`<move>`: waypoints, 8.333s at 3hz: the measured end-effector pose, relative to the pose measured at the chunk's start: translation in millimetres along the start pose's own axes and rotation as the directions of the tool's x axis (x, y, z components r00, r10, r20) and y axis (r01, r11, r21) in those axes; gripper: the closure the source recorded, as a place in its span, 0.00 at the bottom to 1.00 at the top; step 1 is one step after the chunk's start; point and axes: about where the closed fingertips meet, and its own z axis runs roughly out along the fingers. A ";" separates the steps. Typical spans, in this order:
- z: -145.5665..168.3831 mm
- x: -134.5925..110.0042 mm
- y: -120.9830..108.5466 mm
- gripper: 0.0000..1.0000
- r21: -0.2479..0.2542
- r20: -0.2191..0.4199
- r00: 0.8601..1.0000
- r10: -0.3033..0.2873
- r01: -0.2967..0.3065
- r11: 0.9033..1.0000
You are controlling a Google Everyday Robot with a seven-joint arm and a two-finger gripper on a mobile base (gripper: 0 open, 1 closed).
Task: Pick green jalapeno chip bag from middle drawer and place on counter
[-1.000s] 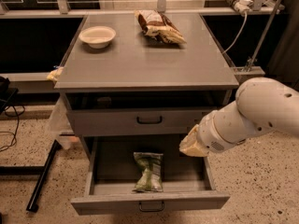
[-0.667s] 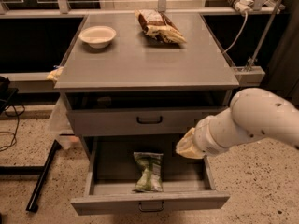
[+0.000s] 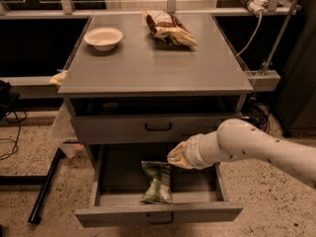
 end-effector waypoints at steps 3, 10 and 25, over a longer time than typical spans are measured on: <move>129.9 27.1 4.7 0.36 -0.061 0.072 0.997 0.000 0.004 0.998; 244.5 110.6 7.0 0.20 -0.145 0.008 0.994 0.109 -0.107 0.984; -216.8 -186.4 -248.7 1.00 0.220 -0.259 0.938 -0.230 0.289 0.932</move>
Offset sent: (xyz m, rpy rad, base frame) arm 0.0460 0.0723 -0.1347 0.0811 0.0440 0.0748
